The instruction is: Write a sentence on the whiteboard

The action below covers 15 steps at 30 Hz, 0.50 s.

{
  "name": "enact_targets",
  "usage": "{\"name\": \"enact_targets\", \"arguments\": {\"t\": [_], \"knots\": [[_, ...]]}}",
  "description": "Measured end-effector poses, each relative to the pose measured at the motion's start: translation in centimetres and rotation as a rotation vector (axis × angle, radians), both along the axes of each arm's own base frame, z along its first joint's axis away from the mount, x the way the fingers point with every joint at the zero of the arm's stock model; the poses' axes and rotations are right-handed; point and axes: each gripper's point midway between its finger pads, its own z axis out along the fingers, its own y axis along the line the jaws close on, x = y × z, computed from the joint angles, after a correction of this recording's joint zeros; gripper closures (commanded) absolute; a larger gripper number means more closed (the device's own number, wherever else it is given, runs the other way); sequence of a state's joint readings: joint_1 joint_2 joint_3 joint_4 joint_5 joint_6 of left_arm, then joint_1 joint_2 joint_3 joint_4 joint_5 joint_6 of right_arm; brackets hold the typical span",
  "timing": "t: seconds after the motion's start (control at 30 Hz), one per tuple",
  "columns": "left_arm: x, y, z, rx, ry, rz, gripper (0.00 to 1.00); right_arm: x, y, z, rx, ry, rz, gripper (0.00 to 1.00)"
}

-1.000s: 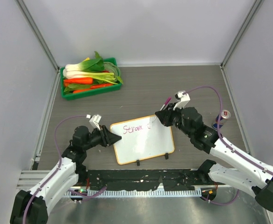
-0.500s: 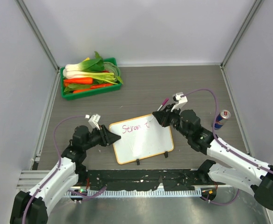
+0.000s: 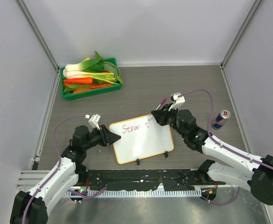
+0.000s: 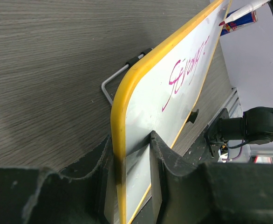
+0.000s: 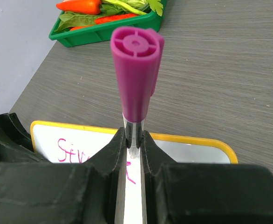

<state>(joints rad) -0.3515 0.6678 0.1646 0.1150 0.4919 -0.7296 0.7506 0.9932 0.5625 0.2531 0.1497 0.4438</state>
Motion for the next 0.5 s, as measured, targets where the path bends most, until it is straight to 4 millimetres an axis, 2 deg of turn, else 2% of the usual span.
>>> {"name": "enact_targets", "arguments": {"t": [0.5], "knots": [[0.04, 0.00, 0.00, 0.000, 0.000, 0.001, 1.00, 0.30, 0.19, -1.17, -0.009, 0.014, -0.005, 0.99]]}}
